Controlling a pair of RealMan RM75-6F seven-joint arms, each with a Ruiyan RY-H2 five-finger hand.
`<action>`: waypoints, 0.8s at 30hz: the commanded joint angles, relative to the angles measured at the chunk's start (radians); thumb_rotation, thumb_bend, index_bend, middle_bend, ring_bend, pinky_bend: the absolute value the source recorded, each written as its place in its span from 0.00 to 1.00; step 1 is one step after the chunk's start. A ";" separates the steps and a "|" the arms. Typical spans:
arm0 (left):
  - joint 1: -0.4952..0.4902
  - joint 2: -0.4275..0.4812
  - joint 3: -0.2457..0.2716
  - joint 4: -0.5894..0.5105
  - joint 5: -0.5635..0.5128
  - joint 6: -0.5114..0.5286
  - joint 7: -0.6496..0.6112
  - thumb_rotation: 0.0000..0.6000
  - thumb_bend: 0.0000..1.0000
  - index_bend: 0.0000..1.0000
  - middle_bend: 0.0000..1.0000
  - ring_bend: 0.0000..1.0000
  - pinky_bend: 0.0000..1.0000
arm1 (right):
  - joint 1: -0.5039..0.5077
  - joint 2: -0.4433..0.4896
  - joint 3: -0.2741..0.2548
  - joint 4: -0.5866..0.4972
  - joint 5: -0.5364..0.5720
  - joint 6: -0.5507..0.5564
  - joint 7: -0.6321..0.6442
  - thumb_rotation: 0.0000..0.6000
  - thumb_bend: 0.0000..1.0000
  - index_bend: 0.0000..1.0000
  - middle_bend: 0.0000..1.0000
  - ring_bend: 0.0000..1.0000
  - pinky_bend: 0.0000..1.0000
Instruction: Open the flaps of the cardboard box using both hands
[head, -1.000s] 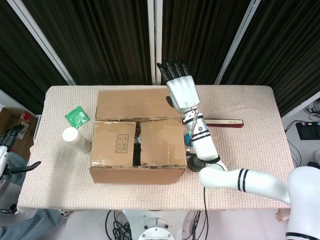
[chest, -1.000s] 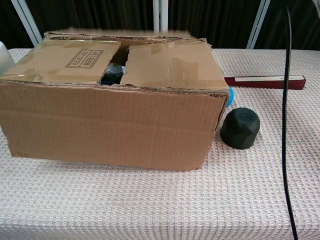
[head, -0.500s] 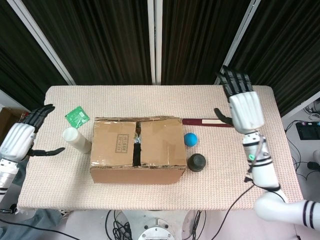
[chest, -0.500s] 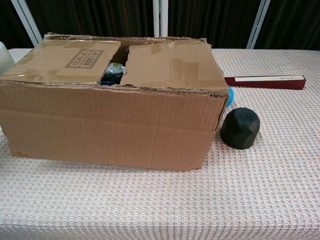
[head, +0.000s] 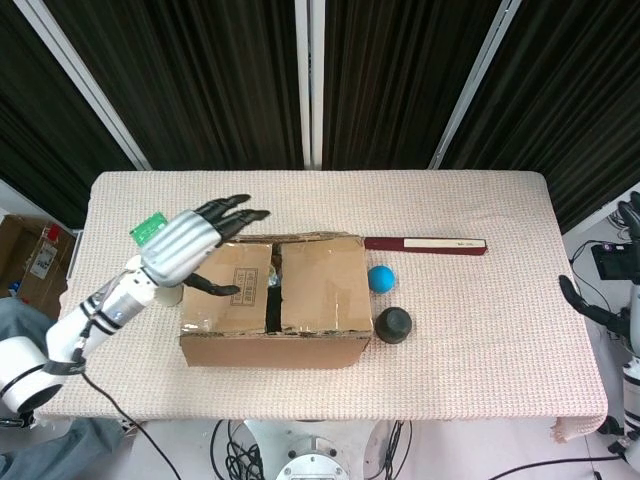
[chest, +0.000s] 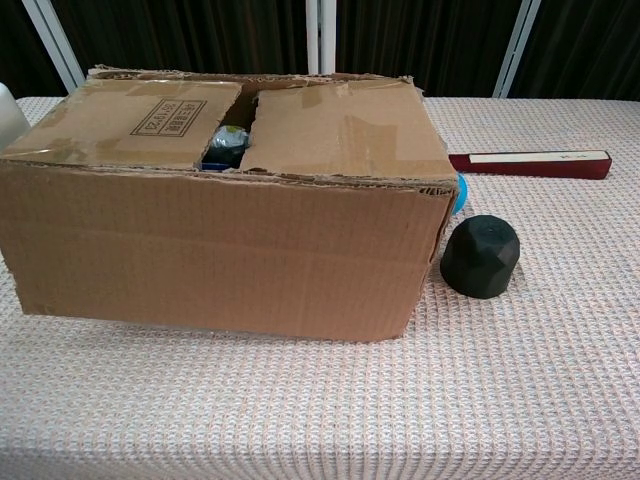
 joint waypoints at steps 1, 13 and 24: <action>-0.079 -0.061 0.010 0.025 0.048 -0.063 -0.006 0.99 0.06 0.28 0.25 0.05 0.17 | -0.046 0.020 -0.011 0.023 -0.042 0.048 0.042 1.00 0.13 0.00 0.00 0.00 0.00; -0.209 -0.093 0.110 0.063 0.085 -0.217 -0.050 0.76 0.12 0.45 0.32 0.05 0.17 | -0.107 0.007 0.005 0.076 -0.057 0.077 0.137 1.00 0.14 0.00 0.00 0.00 0.00; -0.262 -0.117 0.152 0.088 0.061 -0.253 -0.056 0.71 0.33 0.43 0.32 0.05 0.16 | -0.117 -0.020 0.021 0.096 -0.075 0.057 0.134 1.00 0.14 0.00 0.00 0.00 0.00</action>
